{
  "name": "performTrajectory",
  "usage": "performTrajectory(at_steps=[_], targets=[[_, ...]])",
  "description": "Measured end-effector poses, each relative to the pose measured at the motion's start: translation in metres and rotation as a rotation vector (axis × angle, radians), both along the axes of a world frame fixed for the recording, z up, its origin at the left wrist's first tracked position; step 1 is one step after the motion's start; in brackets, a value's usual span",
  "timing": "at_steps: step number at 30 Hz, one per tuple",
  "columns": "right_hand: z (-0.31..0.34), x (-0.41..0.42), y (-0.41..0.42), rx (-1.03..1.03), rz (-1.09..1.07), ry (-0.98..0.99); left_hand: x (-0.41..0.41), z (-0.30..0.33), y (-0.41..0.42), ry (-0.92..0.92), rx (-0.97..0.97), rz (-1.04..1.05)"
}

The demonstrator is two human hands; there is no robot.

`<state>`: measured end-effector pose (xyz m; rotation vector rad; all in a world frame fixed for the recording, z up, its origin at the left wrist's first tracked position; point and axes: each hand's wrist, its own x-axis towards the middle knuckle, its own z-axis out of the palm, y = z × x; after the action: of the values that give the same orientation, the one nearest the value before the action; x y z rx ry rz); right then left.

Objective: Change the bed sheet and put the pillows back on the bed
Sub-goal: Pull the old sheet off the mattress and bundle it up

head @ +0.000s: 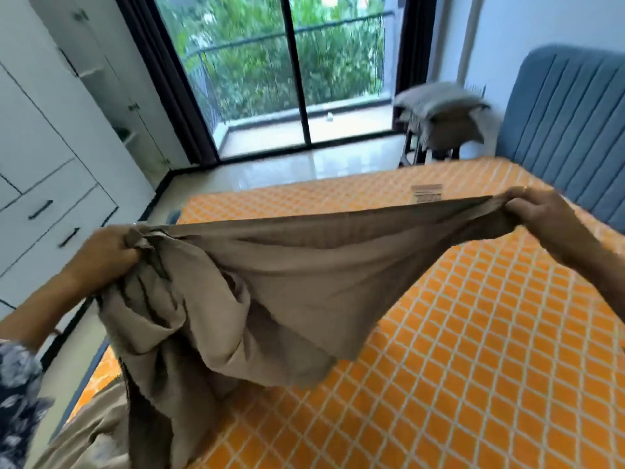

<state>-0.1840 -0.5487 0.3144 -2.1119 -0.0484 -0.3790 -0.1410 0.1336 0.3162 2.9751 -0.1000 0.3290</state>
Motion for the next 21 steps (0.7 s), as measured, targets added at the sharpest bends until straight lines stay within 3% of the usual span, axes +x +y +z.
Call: performTrajectory(at_steps=[1, 4, 7, 12, 17, 19, 21], targets=[[0.010, 0.002, -0.010, 0.072, -0.016, -0.018, -0.037, 0.033, -0.055, 0.010, -0.003, -0.006], [0.039, 0.008, -0.017, 0.294, -0.081, -0.049, -0.073, 0.060, -0.111, -0.037, 0.013, -0.034], [0.056, 0.015, -0.017, 0.494, -0.141, -0.069, -0.096, 0.074, -0.123, -0.066, -0.034, -0.054], [0.062, 0.008, -0.006, 0.631, -0.276, -0.080, -0.144, 0.099, -0.130, -0.225, -0.103, -0.157], [0.073, 0.016, -0.005, 1.197, -0.440, -0.150, -0.183, 0.150, -0.138, -0.294, -0.114, -0.263], [0.087, 0.032, -0.008, 1.099, -0.575, -0.087, -0.189, 0.171, -0.145, -0.315, -0.106, -0.304], [0.104, 0.035, -0.004, 0.985, -0.549, -0.019, -0.192, 0.184, -0.149, -0.325, -0.097, -0.302]])
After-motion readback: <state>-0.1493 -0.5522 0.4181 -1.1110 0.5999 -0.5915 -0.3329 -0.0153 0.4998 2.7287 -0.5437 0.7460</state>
